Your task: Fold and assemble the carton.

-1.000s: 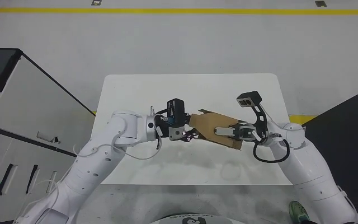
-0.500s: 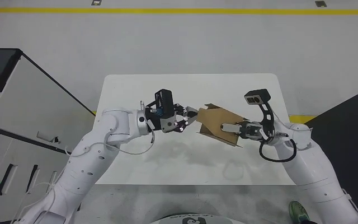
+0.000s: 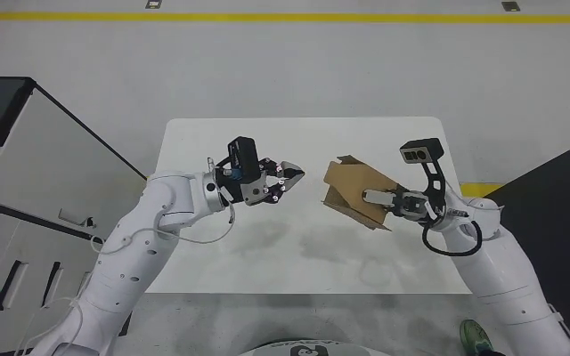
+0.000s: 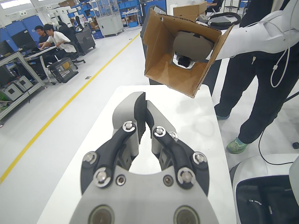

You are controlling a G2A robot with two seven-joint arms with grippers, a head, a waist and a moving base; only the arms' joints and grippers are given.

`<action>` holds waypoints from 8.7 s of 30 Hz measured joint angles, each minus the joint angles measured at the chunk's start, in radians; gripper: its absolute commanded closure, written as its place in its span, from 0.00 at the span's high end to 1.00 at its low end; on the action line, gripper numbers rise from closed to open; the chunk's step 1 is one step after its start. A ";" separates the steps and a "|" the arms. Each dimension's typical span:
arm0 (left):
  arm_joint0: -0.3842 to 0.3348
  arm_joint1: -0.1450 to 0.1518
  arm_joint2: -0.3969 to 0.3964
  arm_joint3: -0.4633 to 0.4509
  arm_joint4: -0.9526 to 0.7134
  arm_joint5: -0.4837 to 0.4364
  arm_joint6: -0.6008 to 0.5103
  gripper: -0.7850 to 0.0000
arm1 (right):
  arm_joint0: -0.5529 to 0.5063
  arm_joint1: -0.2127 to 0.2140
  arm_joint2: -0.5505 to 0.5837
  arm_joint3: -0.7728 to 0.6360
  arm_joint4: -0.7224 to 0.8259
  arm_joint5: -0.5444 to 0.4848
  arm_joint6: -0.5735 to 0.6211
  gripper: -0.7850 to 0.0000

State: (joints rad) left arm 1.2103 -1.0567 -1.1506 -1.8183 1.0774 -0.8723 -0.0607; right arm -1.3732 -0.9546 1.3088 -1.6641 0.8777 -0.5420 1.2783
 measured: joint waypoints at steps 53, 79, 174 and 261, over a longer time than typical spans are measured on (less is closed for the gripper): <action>0.038 0.014 -0.113 -0.001 -0.020 -0.095 0.140 1.00 | 0.240 -0.110 -0.104 0.182 0.342 0.288 0.258 0.00; 0.026 0.021 -0.137 -0.044 -0.104 -0.088 0.054 1.00 | 0.294 -0.114 -0.201 0.242 0.354 0.277 0.212 0.00; -0.030 0.015 -0.054 -0.159 -0.072 -0.013 -0.027 0.00 | 0.192 -0.152 -0.140 0.180 0.138 0.380 0.162 0.00; -0.109 -0.022 0.121 -0.132 -0.083 0.018 -0.046 0.00 | 0.156 -0.177 -0.052 0.186 0.183 0.368 0.176 0.00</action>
State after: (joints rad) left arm 1.1017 -1.0783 -1.0297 -1.9499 0.9947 -0.8547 -0.1065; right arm -1.2175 -1.1316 1.2566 -1.4784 1.0611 -0.1739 1.4543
